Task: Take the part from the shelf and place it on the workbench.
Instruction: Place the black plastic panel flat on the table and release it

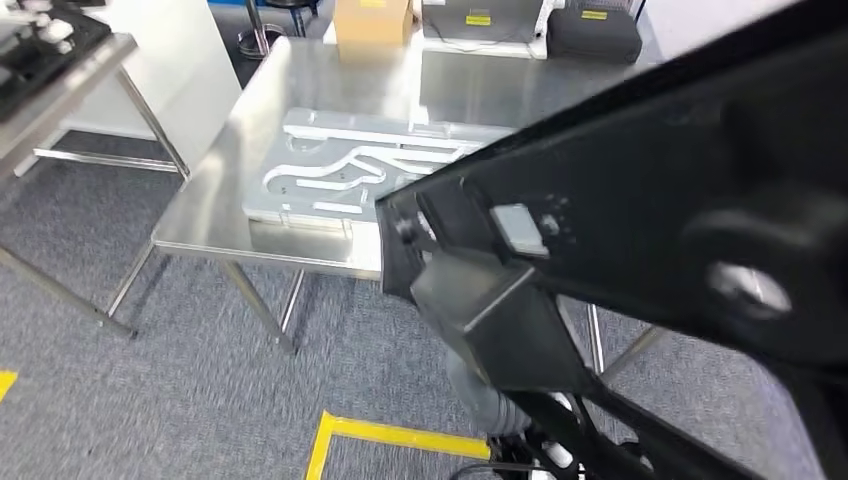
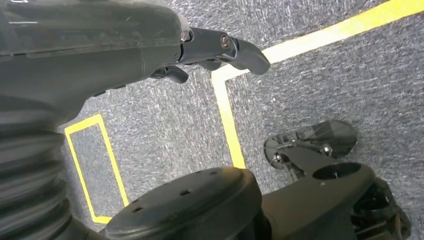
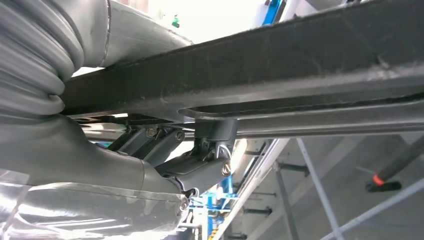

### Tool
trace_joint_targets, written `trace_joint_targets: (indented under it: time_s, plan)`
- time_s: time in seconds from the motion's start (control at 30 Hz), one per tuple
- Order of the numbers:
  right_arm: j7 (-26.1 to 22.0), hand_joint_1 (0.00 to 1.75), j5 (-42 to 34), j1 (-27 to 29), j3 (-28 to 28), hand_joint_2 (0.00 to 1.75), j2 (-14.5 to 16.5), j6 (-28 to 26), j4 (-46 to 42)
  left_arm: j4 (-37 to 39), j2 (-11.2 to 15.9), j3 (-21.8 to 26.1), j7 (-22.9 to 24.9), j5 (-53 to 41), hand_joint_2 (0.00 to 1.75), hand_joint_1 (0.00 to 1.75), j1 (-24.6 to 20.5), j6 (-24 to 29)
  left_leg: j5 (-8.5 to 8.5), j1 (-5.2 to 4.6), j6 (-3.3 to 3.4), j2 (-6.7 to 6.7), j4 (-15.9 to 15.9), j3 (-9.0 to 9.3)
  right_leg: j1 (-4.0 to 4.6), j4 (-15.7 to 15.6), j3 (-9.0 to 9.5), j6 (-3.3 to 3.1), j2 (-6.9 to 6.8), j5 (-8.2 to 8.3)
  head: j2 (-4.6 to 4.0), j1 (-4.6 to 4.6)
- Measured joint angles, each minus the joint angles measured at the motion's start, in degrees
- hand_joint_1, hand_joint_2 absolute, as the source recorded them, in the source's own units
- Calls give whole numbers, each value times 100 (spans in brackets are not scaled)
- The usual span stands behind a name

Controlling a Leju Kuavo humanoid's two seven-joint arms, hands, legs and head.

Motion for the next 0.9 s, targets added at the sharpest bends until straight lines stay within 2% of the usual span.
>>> trace_joint_targets:
  time_s: [0.03,0.07,0.1,0.13,0.2,0.23,0.27,0.3,0.33,0.4,0.47,0.57,0.6,0.63,0.67,0.73,0.77,0.8,0.83,0.9]
  plan:
    - [0,169,-3,-8,0,175,1,-1,8,0,0,0,10,2,175,0,0,0,-18,-1,10,0,1,14,-8,325,-222,19,0,-128,0,1]
    - [1,169,-6,-9,0,175,1,-5,19,0,0,0,18,3,175,0,1,0,-42,-1,13,-4,3,32,-18,577,-427,34,-1,-186,0,2]
    - [1,169,-8,-8,0,175,1,-9,31,0,0,0,23,3,175,0,4,0,-72,0,8,-12,3,59,-27,673,-559,48,-2,-145,0,2]
    - [1,169,-9,-10,0,175,1,-12,40,0,0,0,26,3,175,0,6,-1,-107,3,-4,-21,4,101,-35,571,-588,53,-4,14,0,2]
    - [4,169,-11,-21,0,175,7,-22,46,0,0,0,31,2,175,0,11,-3,-197,11,-46,-36,1,210,-41,-98,-386,24,-11,534,0,4]
    - [5,169,-13,-31,0,175,11,-28,50,0,0,-1,35,2,175,0,13,-5,-240,10,-76,-40,3,261,-25,-430,-272,-2,-16,666,0,3]
    - [7,169,-15,-40,0,175,18,-34,53,0,1,-1,38,2,175,0,13,-6,-279,7,-113,-40,-2,288,-7,-649,-193,-40,-20,727,0,2]
    - [8,169,-16,-45,0,175,26,-38,57,0,1,-2,40,2,175,0,14,-7,-303,2,-152,-37,0,317,8,-745,-160,-79,-19,719,0,1]
    - [8,169,-19,-51,0,175,34,-39,61,0,2,-2,42,2,175,0,13,-7,-312,-4,-192,-35,11,345,20,-767,-145,-120,-16,672,0,-3]
    - [8,169,-24,-61,0,175,55,-38,62,0,12,-2,43,3,175,0,10,-7,-340,-1,-259,-29,86,375,3,-800,-60,-205,-7,701,0,-4]
    - [8,169,-26,-80,2,175,86,-36,62,0,24,-2,43,4,175,0,4,-7,-453,11,-300,-28,449,194,-12,-831,36,-268,-13,661,0,-19]
    - [9,169,-25,-89,4,175,112,-34,71,0,28,1,27,16,175,0,-29,-16,-843,15,-343,-26,1404,-422,1,-837,134,-305,-19,567,0,-38]
    - [10,169,-25,-88,4,175,112,-34,78,0,28,2,24,20,175,0,-45,-20,-900,13,-341,-26,1540,-546,6,-834,183,-307,-16,528,0,-38]
    - [9,169,-25,-87,4,175,112,-34,84,0,28,2,24,22,175,0,-54,-23,-844,11,-329,-25,1493,-582,11,-830,243,-307,-12,486,0,-37]
    - [9,169,-25,-88,4,175,113,-34,88,0,27,2,30,22,175,0,-54,-22,-656,10,-310,-25,1262,-537,15,-827,314,-304,-5,440,0,-37]
    - [7,169,-21,-89,5,175,121,-38,92,0,27,1,45,28,175,0,-35,-21,-130,0,-261,-22,598,-396,25,-823,433,-282,6,349,0,-33]
    - [5,169,-12,-92,6,175,125,-44,96,0,26,1,52,40,175,0,-26,-21,12,-17,-236,-16,348,-353,30,-818,453,-260,10,315,0,-35]
    - [3,169,4,-93,7,175,130,-55,101,0,25,2,55,57,175,0,-20,-19,105,-34,-208,-9,216,-344,33,-812,458,-228,13,286,0,-38]
    - [0,169,27,-95,7,175,131,-72,105,0,24,3,55,73,175,0,-23,-14,84,-53,-181,-4,196,-353,35,-812,458,-192,13,261,0,-41]
    - [-4,169,81,-107,7,175,137,-126,109,0,16,5,58,89,175,0,-27,-4,147,-39,-118,0,130,-312,38,-807,480,-118,8,203,0,-50]
